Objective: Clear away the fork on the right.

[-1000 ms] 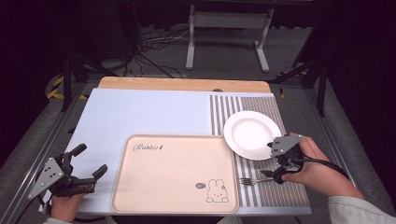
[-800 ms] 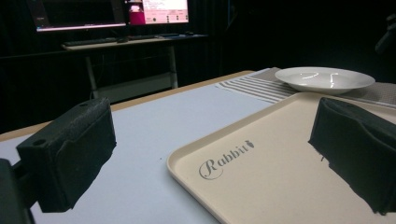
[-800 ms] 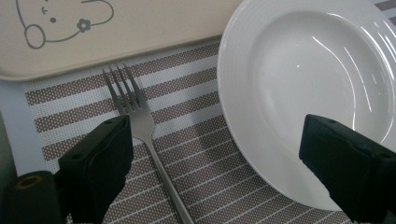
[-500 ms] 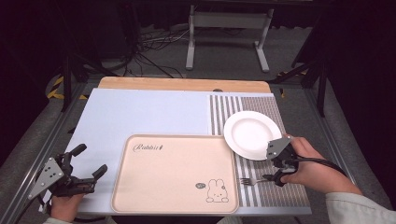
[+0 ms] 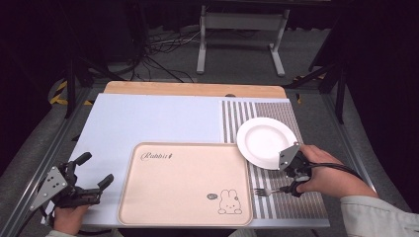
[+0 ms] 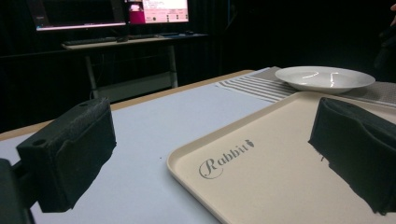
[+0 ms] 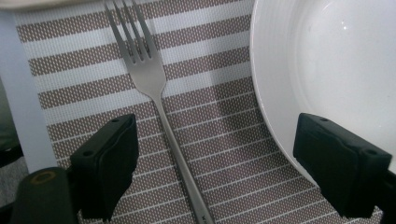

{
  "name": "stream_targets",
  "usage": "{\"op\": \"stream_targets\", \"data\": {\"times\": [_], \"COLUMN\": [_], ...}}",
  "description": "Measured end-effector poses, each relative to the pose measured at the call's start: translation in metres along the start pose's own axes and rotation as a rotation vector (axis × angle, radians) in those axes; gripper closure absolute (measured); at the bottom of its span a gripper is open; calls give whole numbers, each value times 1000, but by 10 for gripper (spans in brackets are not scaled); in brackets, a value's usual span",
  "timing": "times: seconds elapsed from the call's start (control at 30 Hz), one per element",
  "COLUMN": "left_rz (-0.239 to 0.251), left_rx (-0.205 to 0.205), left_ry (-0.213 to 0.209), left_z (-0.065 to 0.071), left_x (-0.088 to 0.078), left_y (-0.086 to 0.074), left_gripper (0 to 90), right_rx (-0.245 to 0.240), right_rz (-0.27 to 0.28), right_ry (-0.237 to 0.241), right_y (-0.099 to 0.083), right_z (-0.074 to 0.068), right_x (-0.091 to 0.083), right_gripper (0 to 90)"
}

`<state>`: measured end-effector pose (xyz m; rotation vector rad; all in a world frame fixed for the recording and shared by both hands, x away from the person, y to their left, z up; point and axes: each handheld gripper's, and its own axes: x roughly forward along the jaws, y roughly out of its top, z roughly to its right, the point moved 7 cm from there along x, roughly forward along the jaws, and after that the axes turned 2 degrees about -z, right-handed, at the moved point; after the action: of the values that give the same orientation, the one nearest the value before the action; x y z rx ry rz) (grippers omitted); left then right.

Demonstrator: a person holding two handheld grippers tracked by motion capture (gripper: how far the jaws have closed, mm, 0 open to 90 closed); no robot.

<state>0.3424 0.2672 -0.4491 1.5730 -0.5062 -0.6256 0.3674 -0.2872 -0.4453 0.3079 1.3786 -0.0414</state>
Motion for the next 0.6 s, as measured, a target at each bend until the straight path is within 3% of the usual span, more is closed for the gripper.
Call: {"op": "stream_targets", "data": {"times": [0.17,0.33,0.5,0.6], "left_rz": [-3,-1,-4,-3], "left_rx": [1,-1,1,1], "left_ry": [1,2,4,4], "left_z": [0,0,-1,-1], "left_x": [0,0,0,0], "left_y": [0,0,-1,0], "left_gripper": [9,9,9,9], "right_rx": [4,-20,-42,-60], "right_rz": [-20,-44,-25,-50], "right_ry": [-5,25,21,44], "right_y": [-2,-3,1,-1], "right_z": [1,-4,-2,-4], "right_x": [3,9,10,13], "right_gripper": [133,201,238,285]}}
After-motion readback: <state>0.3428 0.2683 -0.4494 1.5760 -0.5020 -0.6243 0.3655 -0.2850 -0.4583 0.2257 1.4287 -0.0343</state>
